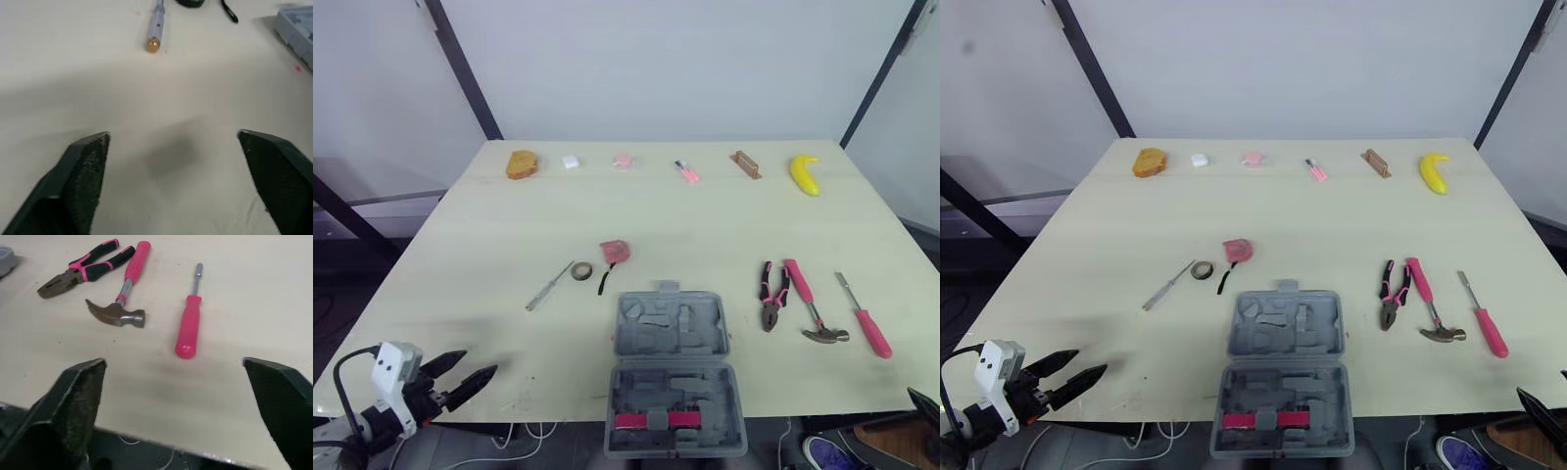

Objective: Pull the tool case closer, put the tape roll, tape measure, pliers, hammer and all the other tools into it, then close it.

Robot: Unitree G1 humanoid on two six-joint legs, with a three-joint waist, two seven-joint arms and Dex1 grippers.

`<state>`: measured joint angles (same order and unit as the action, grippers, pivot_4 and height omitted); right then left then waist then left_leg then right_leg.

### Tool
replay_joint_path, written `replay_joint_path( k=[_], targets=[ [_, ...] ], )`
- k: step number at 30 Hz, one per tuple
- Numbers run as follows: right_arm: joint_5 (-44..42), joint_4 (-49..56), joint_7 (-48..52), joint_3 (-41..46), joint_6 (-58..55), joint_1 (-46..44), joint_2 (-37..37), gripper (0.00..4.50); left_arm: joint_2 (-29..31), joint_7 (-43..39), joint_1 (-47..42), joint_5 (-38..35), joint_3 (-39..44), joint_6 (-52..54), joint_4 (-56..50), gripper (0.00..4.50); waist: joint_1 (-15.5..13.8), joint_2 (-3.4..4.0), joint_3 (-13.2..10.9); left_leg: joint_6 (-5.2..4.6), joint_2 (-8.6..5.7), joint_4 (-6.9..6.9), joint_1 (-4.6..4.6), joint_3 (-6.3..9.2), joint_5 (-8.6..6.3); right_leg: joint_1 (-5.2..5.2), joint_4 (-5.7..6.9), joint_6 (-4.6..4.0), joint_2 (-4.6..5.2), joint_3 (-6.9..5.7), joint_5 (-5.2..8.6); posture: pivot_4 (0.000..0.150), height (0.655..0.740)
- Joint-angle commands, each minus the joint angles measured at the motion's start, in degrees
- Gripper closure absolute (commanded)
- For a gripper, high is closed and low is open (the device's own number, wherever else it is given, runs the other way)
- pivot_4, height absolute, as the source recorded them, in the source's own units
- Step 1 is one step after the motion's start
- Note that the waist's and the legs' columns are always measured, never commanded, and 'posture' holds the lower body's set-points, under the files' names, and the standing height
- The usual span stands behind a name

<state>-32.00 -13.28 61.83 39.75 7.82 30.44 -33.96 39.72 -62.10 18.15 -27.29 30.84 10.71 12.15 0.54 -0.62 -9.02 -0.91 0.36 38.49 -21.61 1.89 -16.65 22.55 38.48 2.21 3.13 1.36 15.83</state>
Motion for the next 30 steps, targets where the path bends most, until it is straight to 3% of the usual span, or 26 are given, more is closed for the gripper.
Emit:
replay_joint_path(
  k=[1,5,10,16,23,30],
  targets=[
    [-1.24,-0.40,0.56,2.27,1.14,0.53,-0.30,0.05,-0.15,-0.36,0.20,-0.85,-0.27,-0.30,-1.60,0.00,0.05,0.00,0.00,0.00,0.00,0.00,0.00,0.00,0.00,0.00,0.00,0.00,0.00,-0.01,0.00,0.150,0.7400],
    [-1.94,2.10,0.68,1.47,-0.92,0.96,-0.47,0.05,1.12,-0.42,-0.80,1.04,-2.30,-1.06,-2.96,0.00,0.09,0.01,0.00,0.00,0.00,-0.01,-0.02,-0.01,0.00,0.02,-0.01,0.15,0.00,0.01,-0.09,0.150,0.7400],
    [-2.76,13.78,1.19,-3.07,-4.22,0.05,-0.94,0.05,5.44,0.71,-7.83,3.54,-7.64,2.00,-6.84,0.00,-0.16,0.00,0.00,0.01,0.03,0.00,-0.02,0.04,0.01,0.01,0.01,0.06,0.01,-0.03,-0.12,0.150,0.7400],
    [-4.34,26.69,-0.31,-11.64,-12.44,-6.34,-3.66,0.05,13.73,-1.92,-19.03,12.66,-21.10,4.50,-9.34,0.00,0.19,0.06,0.01,0.02,0.03,0.00,-0.05,0.02,0.02,0.06,0.00,0.11,-0.09,-0.06,-0.19,0.150,0.7400],
    [-6.99,33.80,-0.57,-19.21,-19.07,-16.65,-6.11,0.05,20.79,-10.60,-41.72,26.35,-38.45,3.68,-3.94,0.00,-0.15,-0.15,-0.28,0.01,-0.10,-0.06,-0.22,0.13,0.02,0.18,0.02,0.13,-0.50,-0.43,-0.19,0.150,0.7400],
    [-4.24,31.50,6.48,-24.27,-14.23,-19.28,-5.70,0.05,18.42,-15.73,-57.21,38.96,-51.08,0.67,1.22,0.00,0.08,-0.17,-0.32,-0.01,-0.23,-0.01,-0.27,0.10,0.02,0.17,-0.01,0.22,-0.56,-0.37,-0.13,0.150,0.7400]
  ],
)
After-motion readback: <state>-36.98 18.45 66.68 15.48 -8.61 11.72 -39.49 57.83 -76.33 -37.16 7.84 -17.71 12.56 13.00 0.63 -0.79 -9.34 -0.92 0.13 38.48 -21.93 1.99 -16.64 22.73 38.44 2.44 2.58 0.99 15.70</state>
